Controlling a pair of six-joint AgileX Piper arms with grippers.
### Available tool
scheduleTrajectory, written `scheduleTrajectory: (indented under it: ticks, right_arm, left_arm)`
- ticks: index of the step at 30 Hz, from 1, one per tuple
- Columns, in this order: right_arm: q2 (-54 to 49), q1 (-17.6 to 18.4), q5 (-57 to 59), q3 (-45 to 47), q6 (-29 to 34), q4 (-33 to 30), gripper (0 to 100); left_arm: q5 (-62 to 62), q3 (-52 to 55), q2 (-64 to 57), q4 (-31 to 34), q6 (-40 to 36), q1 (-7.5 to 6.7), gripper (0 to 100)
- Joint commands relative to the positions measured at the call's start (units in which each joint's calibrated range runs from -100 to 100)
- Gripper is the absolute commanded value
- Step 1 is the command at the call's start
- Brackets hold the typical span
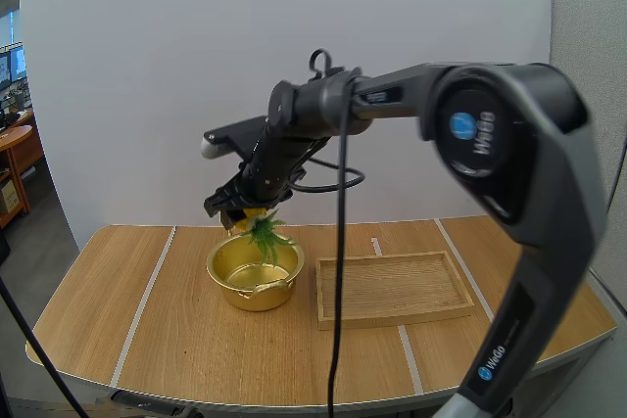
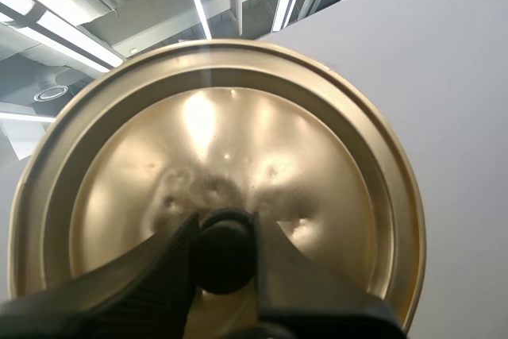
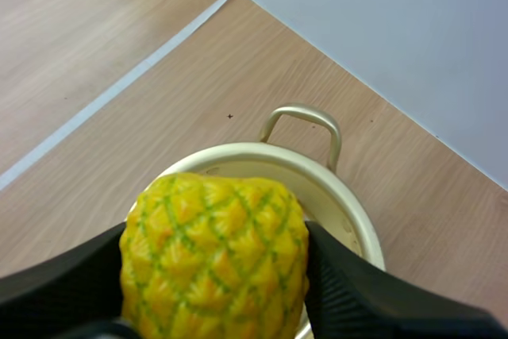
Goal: Open the pot, put the pineapple inside, and close it
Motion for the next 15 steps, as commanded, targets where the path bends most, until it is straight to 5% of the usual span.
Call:
scheduleTrajectory:
  ticks: [1, 15]
  right_arm:
    - [2.5, 0.1, -0.2, -1.4, -0.1, 0.0, 0]
    - [9.8, 0.1, -0.2, -1.9, -0.1, -1.8, 0]
  left_arm:
    - [-2.0, -0.4, -0.3, 0.6, -0.6, -0.15, 0]
    - [-2.0, -0.4, -0.3, 0.6, -0.6, -0.15, 0]
